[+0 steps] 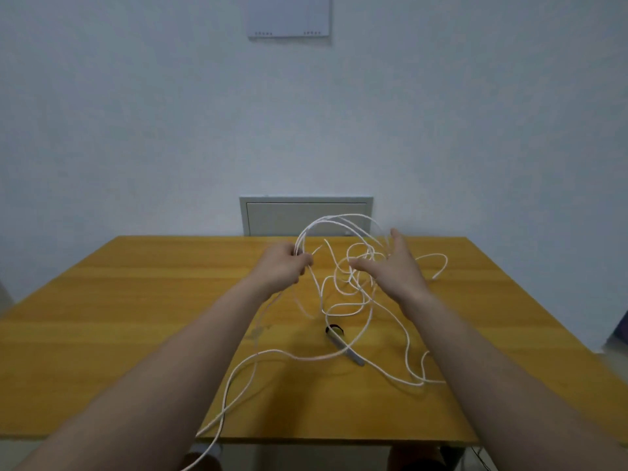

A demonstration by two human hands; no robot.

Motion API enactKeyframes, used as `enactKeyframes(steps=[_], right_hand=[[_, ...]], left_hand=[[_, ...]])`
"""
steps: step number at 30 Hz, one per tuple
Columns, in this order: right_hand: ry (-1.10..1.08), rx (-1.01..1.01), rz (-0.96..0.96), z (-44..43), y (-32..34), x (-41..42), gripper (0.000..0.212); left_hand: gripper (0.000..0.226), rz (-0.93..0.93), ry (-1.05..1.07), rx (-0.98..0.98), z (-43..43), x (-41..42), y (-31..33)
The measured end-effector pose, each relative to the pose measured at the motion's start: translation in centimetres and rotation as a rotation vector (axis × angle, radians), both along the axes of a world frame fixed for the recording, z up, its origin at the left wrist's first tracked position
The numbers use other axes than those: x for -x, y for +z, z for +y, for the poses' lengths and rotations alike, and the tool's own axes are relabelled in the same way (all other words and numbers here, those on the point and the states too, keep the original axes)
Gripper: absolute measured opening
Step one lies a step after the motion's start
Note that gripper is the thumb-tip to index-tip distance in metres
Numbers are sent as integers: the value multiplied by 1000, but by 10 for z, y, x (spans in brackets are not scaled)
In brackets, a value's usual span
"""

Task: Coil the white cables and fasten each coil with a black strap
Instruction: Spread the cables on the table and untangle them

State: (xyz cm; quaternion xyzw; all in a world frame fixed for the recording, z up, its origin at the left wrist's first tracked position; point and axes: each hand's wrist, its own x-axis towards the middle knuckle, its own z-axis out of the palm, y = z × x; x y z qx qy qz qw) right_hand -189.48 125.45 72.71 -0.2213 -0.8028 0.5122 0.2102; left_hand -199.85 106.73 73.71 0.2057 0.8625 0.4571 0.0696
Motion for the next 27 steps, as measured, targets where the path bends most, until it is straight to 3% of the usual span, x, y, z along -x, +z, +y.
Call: enactKeyframes(steps=[4,6,9,13,17,20,24,27], right_hand=[[-49,-191,-35,0,-2,9,120],[-20,-282,-122,-5,-3,10,110],[-8,-334,-167,-8,-5,13,70],[2,-201,-3,0,-1,14,26],[2,-170,78,19,5,17,21],[7,-184,89,32,7,19,19],[18,-453,-59,38,9,24,13],[20,-460,-180,40,7,25,20]], left_hand=[[20,34,4,-80,14,10,34],[21,33,-5,-161,20,13,47],[16,31,-29,-241,25,18,55],[17,96,-32,-92,15,27,49],[39,108,97,-118,-7,43,39],[44,63,213,-188,-25,54,35],[38,-40,292,-269,-38,57,35],[36,-55,383,-336,-42,57,38]])
